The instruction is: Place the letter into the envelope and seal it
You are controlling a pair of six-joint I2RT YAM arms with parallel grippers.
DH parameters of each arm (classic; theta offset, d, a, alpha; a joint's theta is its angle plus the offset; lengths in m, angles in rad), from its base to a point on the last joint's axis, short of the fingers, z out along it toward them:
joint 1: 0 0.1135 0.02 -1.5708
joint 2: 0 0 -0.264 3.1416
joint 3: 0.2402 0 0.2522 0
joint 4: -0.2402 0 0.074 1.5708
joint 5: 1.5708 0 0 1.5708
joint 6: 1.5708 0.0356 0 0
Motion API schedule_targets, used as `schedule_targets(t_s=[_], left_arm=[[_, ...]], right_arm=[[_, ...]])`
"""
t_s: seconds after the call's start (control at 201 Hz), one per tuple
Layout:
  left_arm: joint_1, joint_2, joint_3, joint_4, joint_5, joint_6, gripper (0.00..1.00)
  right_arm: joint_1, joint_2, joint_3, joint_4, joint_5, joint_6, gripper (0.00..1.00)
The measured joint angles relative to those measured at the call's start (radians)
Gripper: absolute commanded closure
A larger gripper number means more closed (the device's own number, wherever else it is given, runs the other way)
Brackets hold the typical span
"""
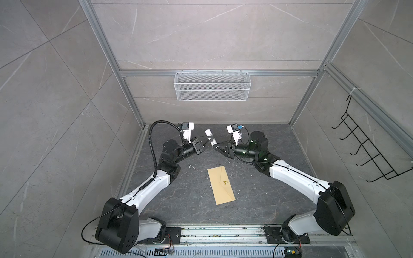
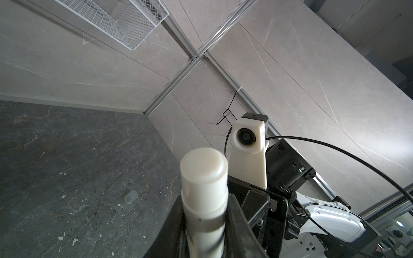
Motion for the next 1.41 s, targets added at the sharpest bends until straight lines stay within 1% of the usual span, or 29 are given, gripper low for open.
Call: schedule_targets(t_s=[0.11, 0.194, 0.319, 0.458, 0.667, 0.867, 0.936, 1.016, 1.215, 1.379, 1.409], left_arm=[[-0.001, -0.005, 0.0, -0.043, -0.017, 0.032, 1.0], [-0.001, -0.013, 0.0, -0.073, -0.034, 0.059, 1.0], [-0.002, -0.026, 0.0, -0.088, -0.043, 0.097, 1.0], [-0.008, -0.035, 0.0, -0.098, -0.051, 0.132, 1.0], [-0.019, -0.037, 0.0, -0.108, -0.084, 0.167, 1.0], [-0.019, -0.037, 0.0, -0.111, -0.119, 0.182, 1.0], [-0.02, -0.037, 0.0, -0.114, -0.126, 0.184, 1.0], [-0.02, -0.037, 0.0, -0.121, -0.135, 0.185, 1.0], [-0.021, -0.041, 0.0, -0.122, -0.139, 0.185, 1.0], [-0.021, -0.043, 0.0, -0.119, -0.126, 0.185, 1.0], [-0.021, -0.045, 0.0, -0.119, -0.123, 0.185, 0.95]], right_arm=[[0.03, -0.016, 0.031, -0.126, 0.095, -0.084, 1.0], [0.074, -0.019, 0.082, -0.244, 0.207, -0.16, 1.0], [0.158, -0.019, 0.16, -0.388, 0.423, -0.266, 1.0], [0.25, -0.018, 0.223, -0.502, 0.681, -0.359, 1.0], [0.364, 0.037, 0.31, -0.601, 1.029, -0.468, 1.0], [0.463, 0.143, 0.401, -0.631, 1.365, -0.579, 1.0], [0.486, 0.176, 0.422, -0.63, 1.455, -0.615, 1.0], [0.494, 0.193, 0.428, -0.624, 1.493, -0.635, 1.0], [0.495, 0.192, 0.428, -0.62, 1.498, -0.653, 1.0], [0.489, 0.17, 0.414, -0.62, 1.453, -0.648, 1.0], [0.483, 0.159, 0.406, -0.62, 1.431, -0.644, 1.0]])
